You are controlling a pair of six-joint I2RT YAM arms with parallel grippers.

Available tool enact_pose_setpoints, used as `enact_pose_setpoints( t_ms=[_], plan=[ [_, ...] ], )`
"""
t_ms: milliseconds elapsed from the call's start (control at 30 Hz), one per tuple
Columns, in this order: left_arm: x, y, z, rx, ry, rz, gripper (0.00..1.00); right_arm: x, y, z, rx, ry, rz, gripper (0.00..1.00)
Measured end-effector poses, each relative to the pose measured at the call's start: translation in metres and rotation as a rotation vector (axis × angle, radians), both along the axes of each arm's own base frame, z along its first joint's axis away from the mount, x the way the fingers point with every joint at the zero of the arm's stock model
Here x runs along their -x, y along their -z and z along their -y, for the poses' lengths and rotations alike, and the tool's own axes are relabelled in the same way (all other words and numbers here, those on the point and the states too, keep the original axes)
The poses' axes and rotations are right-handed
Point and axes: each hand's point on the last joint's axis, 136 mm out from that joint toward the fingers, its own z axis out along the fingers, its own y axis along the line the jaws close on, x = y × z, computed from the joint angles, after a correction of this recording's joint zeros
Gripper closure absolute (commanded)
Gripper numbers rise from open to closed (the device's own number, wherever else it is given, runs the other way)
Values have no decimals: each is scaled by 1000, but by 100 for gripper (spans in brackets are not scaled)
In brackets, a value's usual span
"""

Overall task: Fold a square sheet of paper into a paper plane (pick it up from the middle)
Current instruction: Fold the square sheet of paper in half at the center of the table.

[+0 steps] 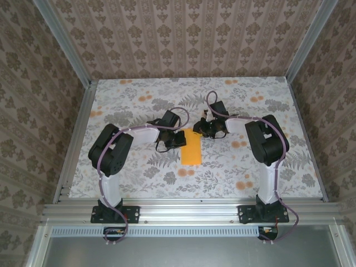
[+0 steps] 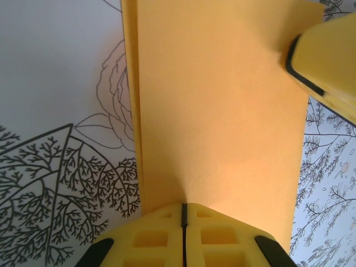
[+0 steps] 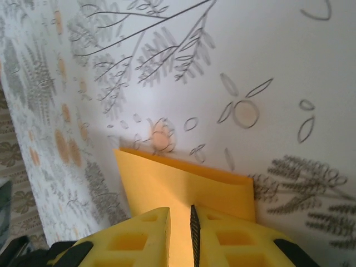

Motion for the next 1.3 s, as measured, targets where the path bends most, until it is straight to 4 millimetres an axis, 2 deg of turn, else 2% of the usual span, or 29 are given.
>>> enact_pose_setpoints(
  t_ms=[400, 567, 633, 700, 900, 967, 1033, 1167, 1233, 1300],
  plan=[
    [-1, 0, 1, -2, 9, 4, 92, -9, 1, 5, 12, 66, -17, 80],
    [-1, 0, 1, -2, 10, 3, 92, -25, -8, 10, 29, 106, 19, 80],
    [-1, 0, 1, -2, 10, 4, 92, -29, -5, 14, 35, 124, 18, 80],
    [-1, 0, 1, -2, 10, 4, 92, -30, 2, 17, 40, 136, 1, 80],
    [-1, -1, 1, -3, 10, 3, 92, -30, -1, 19, 37, 144, -1, 78],
    [-1, -1, 1, -3, 10, 3, 92, -29, -9, 19, 41, 134, 8, 78],
    [-1, -1, 1, -4, 10, 2, 92, -27, -26, 19, 34, 124, 30, 77],
    [0, -2, 1, -9, 10, -3, 92, -14, -71, 15, -4, 87, 112, 79],
    [0, -2, 0, -14, 9, -6, 92, 1, -78, 12, -15, 66, 116, 80],
    [1, -2, 0, -19, 9, -12, 92, 18, -70, 9, -15, 43, 86, 82]
  ],
)
